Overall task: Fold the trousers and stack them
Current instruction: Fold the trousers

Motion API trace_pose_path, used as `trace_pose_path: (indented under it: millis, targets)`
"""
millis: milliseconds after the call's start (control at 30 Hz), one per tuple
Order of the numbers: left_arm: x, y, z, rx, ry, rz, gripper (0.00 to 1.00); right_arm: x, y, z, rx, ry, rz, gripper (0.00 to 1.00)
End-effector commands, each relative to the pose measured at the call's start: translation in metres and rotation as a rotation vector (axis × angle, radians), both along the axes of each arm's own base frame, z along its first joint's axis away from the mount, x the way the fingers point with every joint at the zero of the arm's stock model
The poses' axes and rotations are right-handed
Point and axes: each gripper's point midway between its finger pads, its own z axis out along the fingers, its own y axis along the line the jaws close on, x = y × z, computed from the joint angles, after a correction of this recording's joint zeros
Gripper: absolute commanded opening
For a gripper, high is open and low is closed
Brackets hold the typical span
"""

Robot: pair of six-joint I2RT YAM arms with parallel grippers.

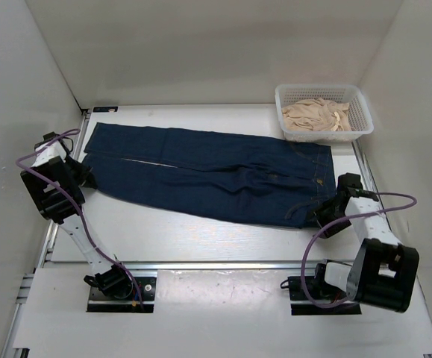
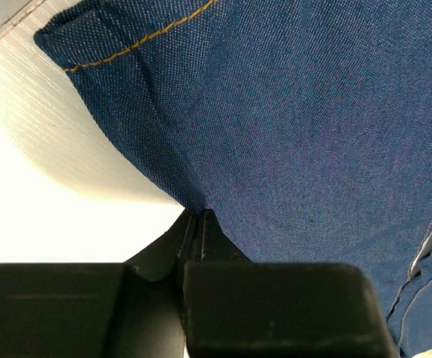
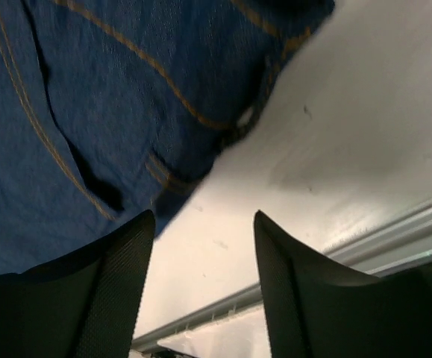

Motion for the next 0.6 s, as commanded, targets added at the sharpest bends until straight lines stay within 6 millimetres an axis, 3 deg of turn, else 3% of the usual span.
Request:
trace_pose_path:
  millis: [0, 300, 433, 533, 567]
  targets:
    - [0.007, 0.0, 0.024, 0.029, -0.068, -0.014, 0.1, 0.021, -0.012, 0.0, -0.021, -0.049, -0.04, 0.59]
    - [0.007, 0.0, 0.02, 0.024, -0.06, -0.014, 0.1, 0.024, -0.019, -0.012, -0.024, -0.023, -0.074, 0.49]
    - [0.008, -0.003, 0.02, 0.024, -0.06, -0.023, 0.1, 0.023, -0.027, -0.014, -0.058, -0.016, -0.092, 0.38]
    - [0.008, -0.003, 0.02, 0.024, -0.06, -0.023, 0.1, 0.03, -0.034, -0.011, -0.078, -0.032, -0.082, 0.25]
    - [0.008, -0.003, 0.02, 0.024, -0.06, -0.023, 0.1, 0.033, -0.034, -0.008, -0.08, -0.041, -0.082, 0.16]
